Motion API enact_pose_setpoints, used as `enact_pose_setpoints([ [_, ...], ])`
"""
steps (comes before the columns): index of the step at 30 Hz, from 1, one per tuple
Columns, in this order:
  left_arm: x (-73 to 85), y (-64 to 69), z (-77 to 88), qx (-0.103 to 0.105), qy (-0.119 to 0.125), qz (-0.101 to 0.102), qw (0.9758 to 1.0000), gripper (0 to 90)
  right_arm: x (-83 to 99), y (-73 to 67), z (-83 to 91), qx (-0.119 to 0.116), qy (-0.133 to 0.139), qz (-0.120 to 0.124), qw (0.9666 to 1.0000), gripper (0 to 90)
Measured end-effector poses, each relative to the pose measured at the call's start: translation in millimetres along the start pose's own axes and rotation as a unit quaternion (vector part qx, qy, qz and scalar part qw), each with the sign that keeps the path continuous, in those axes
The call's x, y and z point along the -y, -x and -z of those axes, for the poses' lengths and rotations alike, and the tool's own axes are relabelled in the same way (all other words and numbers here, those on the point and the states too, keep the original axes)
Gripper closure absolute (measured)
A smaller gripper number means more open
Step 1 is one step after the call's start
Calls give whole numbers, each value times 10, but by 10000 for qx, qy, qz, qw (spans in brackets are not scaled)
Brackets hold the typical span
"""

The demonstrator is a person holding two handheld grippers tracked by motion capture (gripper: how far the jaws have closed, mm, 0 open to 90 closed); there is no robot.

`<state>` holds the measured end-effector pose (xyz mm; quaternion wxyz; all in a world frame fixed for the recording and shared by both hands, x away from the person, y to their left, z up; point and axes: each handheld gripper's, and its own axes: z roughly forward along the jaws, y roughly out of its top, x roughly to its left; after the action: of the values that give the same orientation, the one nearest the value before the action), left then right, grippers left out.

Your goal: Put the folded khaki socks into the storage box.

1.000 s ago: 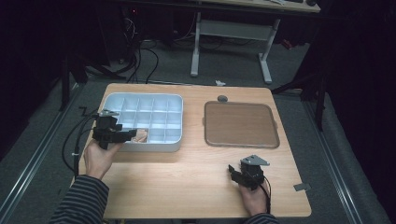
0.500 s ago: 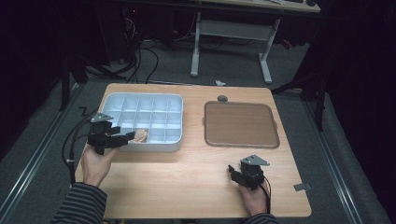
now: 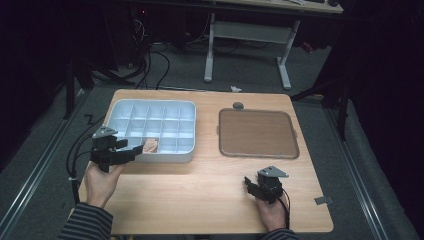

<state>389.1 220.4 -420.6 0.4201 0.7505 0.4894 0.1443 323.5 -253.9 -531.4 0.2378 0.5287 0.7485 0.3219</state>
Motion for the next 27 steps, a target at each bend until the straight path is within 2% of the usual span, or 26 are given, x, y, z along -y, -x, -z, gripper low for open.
enact_pose_setpoints([
  [7, 92, 31, 20, 53, 20, 13, 10000, 338, -1, 0, 0, -4, -1, 9, 10000, 427],
  [27, 217, 117, 113, 162, 59, -3, 9999, 332, -1, -1, -1, -8, 0, 22, 10000, 422],
])
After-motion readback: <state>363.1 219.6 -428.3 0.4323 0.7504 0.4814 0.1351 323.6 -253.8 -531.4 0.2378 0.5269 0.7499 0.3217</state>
